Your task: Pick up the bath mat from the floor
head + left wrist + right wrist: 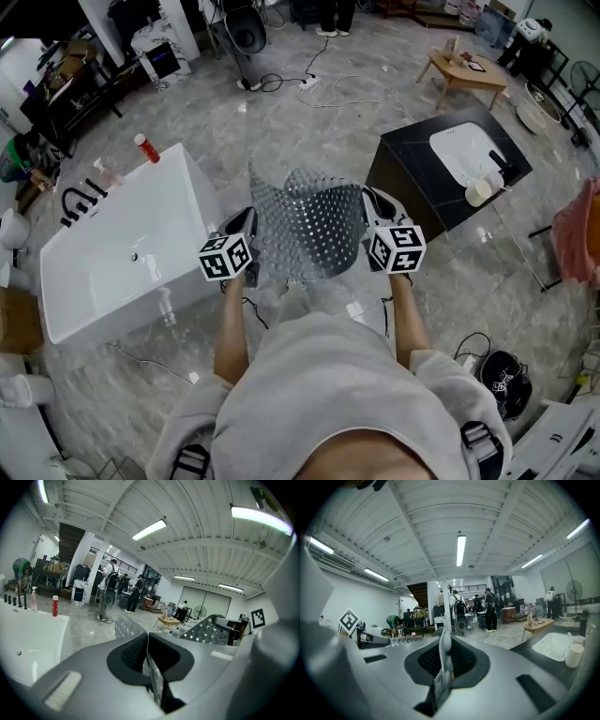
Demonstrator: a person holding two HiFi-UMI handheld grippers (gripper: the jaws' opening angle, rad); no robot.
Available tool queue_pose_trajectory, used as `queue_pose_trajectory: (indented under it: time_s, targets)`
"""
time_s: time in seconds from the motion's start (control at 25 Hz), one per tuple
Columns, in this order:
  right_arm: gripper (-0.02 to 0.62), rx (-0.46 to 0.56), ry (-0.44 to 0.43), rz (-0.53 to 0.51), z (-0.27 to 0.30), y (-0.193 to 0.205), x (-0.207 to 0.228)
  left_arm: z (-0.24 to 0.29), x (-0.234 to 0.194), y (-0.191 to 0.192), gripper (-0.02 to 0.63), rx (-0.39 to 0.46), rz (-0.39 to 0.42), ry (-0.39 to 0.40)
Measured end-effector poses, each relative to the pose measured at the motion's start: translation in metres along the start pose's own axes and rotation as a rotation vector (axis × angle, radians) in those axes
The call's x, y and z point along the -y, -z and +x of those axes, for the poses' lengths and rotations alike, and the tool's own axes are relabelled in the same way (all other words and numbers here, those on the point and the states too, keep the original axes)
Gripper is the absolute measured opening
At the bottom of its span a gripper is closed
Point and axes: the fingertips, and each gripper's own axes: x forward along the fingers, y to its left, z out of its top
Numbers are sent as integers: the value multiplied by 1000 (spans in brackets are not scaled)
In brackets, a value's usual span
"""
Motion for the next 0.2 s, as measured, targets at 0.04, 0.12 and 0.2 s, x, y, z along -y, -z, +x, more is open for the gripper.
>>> queue_pose_trajectory:
  time_s: [0.04,0.12,0.2]
  targets:
    - [21,-1,1,-2,0,0,0,0,0,-1,21,1,2,1]
    - [21,-2,5,-2,0,-1,0,-1,0,-4,21,1,5,3]
    - [21,-2,9,-2,0,-2,0,-2,-1,-6,21,1,8,5]
